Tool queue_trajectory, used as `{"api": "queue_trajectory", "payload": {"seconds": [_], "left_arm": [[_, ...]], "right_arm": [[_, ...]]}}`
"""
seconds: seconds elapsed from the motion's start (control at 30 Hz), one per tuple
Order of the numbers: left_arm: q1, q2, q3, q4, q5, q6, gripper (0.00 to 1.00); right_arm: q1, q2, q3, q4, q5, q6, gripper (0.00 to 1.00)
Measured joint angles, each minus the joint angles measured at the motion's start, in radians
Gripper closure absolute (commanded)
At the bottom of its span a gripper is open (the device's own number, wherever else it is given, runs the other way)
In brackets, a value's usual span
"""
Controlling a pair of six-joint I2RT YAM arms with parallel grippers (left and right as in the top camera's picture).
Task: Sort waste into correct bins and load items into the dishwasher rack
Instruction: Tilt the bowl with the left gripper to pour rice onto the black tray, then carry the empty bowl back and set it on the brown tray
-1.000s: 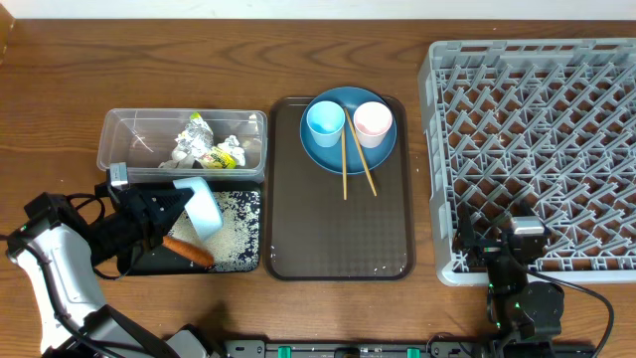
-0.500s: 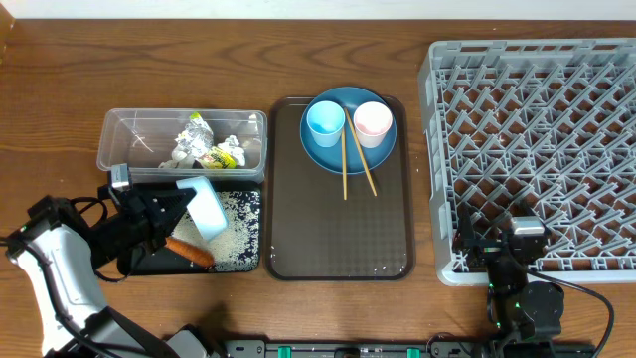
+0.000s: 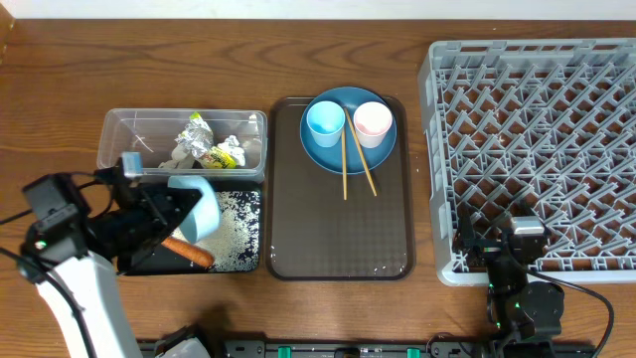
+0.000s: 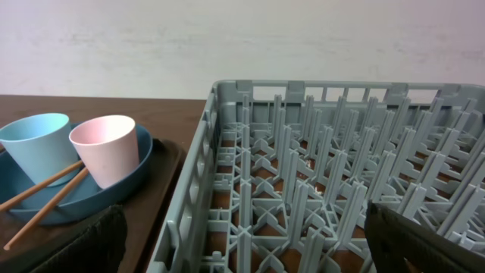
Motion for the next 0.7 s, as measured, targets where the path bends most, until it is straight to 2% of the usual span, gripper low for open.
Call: {"api": "queue_trajectory", "payload": {"seconds": [0.3, 0.47, 0.7], "left_arm": [[-0.387, -0.135, 0.000, 0.050, -0.318, -0.201, 0.94], [-0.615, -0.138, 0.000, 0.080, -0.494, -0.300, 0.94], [-0.875, -0.097, 0.000, 0.150, -0.647, -0.422, 0.94]], "right_arm": [[0.000, 0.000, 0.000, 0.000, 0.000, 0.000, 0.01], [0.000, 0.000, 0.000, 0.000, 0.000, 0.000, 0.01], [0.000, 0.000, 0.000, 0.000, 0.000, 0.000, 0.01]]}}
